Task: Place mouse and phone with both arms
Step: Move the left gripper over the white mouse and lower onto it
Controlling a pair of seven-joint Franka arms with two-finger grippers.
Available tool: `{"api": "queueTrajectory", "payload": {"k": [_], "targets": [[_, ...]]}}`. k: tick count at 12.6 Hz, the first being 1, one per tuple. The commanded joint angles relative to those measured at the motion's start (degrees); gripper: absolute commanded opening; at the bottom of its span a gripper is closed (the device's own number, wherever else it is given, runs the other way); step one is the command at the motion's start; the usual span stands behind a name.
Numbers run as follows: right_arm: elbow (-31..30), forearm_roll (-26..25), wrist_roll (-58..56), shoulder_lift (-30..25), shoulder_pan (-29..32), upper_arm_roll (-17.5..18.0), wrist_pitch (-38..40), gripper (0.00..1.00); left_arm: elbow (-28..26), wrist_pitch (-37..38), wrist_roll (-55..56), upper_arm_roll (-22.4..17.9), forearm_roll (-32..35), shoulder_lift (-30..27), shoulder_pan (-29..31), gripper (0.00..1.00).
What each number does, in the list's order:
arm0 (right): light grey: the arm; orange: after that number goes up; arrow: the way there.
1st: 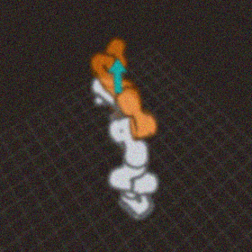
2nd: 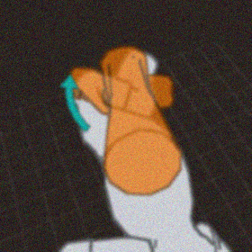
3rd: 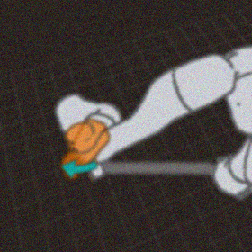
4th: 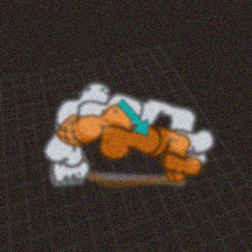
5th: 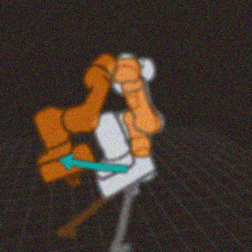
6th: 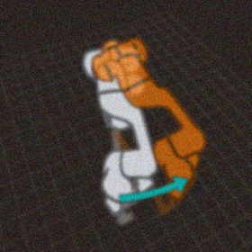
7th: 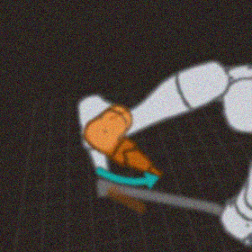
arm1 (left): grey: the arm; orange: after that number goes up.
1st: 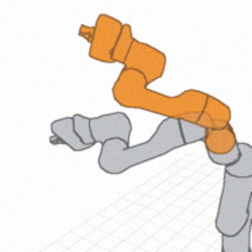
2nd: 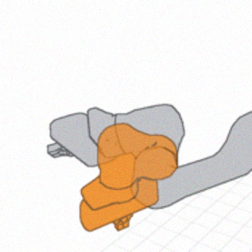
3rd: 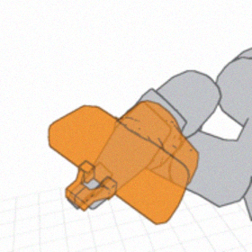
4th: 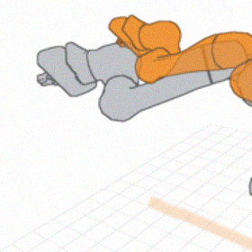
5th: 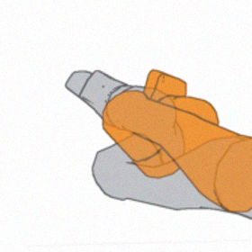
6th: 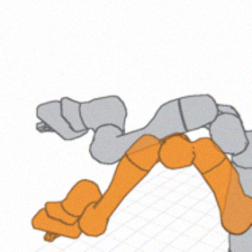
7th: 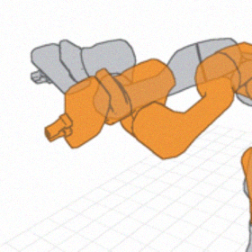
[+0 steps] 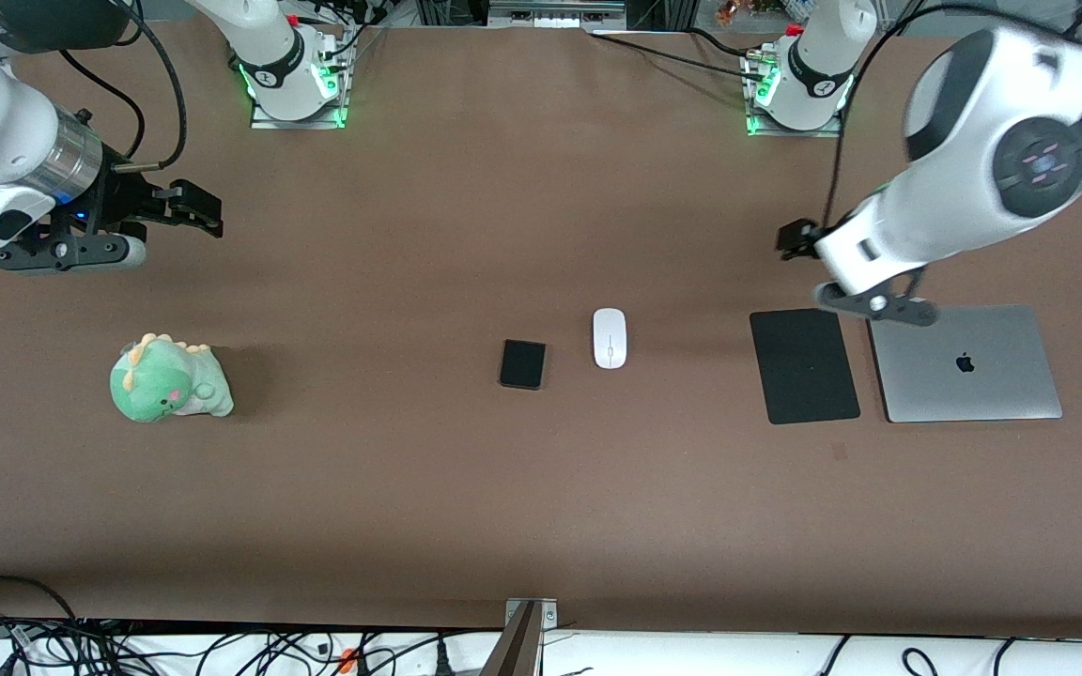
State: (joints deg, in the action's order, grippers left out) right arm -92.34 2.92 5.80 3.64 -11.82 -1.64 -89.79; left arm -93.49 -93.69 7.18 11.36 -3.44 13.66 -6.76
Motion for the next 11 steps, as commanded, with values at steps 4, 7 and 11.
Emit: {"api": "queueTrajectory", "payload": {"k": [4,7,11], "targets": [[-0.6,-0.8,0.0,1.8,-1.1,0.2,-3.5,1.00,0.2,-22.6,20.2,1.3,0.7,15.2,-11.3,1.00],[-0.6,-0.8,0.1,2.8,-1.6,0.2,-4.6,1.00,-1.2,-34.1,23.7,1.0,3.9,21.7,-15.4,1.00],[-0.6,-0.8,0.2,4.3,-2.7,0.2,-6.4,1.00,-4.5,-43.4,31.5,0.9,12.3,26.4,-19.4,1.00]]}}
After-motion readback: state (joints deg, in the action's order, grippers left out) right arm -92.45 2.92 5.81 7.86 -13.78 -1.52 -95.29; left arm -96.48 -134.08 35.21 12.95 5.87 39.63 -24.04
